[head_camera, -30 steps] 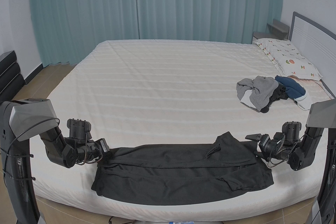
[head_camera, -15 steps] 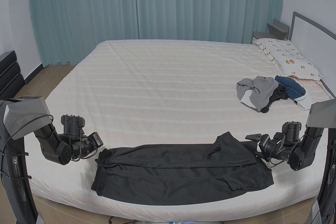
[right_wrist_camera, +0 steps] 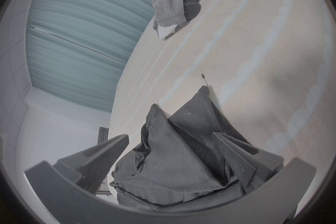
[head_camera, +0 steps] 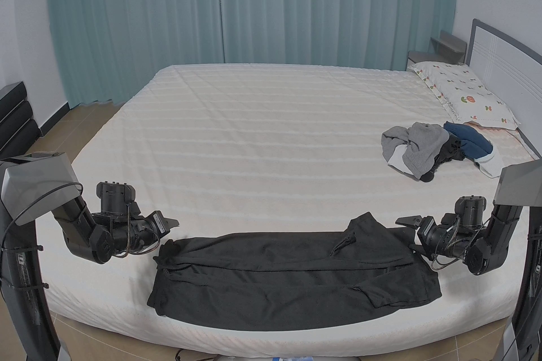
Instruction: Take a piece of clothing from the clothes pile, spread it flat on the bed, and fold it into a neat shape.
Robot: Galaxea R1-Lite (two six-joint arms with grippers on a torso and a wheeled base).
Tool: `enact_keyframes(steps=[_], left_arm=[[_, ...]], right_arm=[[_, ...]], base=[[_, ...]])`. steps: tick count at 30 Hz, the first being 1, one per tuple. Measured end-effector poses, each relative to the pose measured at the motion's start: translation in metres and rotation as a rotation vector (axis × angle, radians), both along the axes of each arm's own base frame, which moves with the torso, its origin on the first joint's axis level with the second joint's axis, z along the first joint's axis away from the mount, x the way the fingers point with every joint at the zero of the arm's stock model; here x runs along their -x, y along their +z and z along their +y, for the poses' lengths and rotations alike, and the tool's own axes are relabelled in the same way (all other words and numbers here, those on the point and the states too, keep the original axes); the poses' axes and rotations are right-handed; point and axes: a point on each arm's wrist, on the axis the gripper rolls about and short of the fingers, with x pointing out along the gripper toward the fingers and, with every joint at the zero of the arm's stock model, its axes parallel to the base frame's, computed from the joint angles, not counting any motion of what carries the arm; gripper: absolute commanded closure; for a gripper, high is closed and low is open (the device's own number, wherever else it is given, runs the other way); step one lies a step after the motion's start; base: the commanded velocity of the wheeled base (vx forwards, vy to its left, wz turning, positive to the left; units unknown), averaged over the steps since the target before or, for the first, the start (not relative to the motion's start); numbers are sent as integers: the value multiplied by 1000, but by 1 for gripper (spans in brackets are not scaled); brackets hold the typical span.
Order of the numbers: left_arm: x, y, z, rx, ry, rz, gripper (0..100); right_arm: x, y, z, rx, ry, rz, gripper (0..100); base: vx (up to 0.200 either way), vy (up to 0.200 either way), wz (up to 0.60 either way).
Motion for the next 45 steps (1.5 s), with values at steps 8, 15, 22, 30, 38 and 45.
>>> enact_keyframes(steps=[8,15,22,30,38,45], left_arm=[[5,-3,-3,-28,-83,18,0],[8,-6,-8,-43,-108,41,0],[9,-8,-11,-51,-109,48,100],[14,-11,-8,-81,-79,64,100],[22,-12,1,-111,-59,74,100],[23,-1,6,-92,-26,54,100]], right_arm=[[0,-1,0,1,0,1,0],[1,-1,0,1,0,4,0],[1,-1,0,1,0,4,0],[1,-1,0,1,0,4,0],[1,-1,0,-1,1,4,0],[1,-1,0,-1,1,4,0]], base=[[0,0,0],[0,0,0],[0,0,0],[0,0,0],[0,0,0],[0,0,0]])
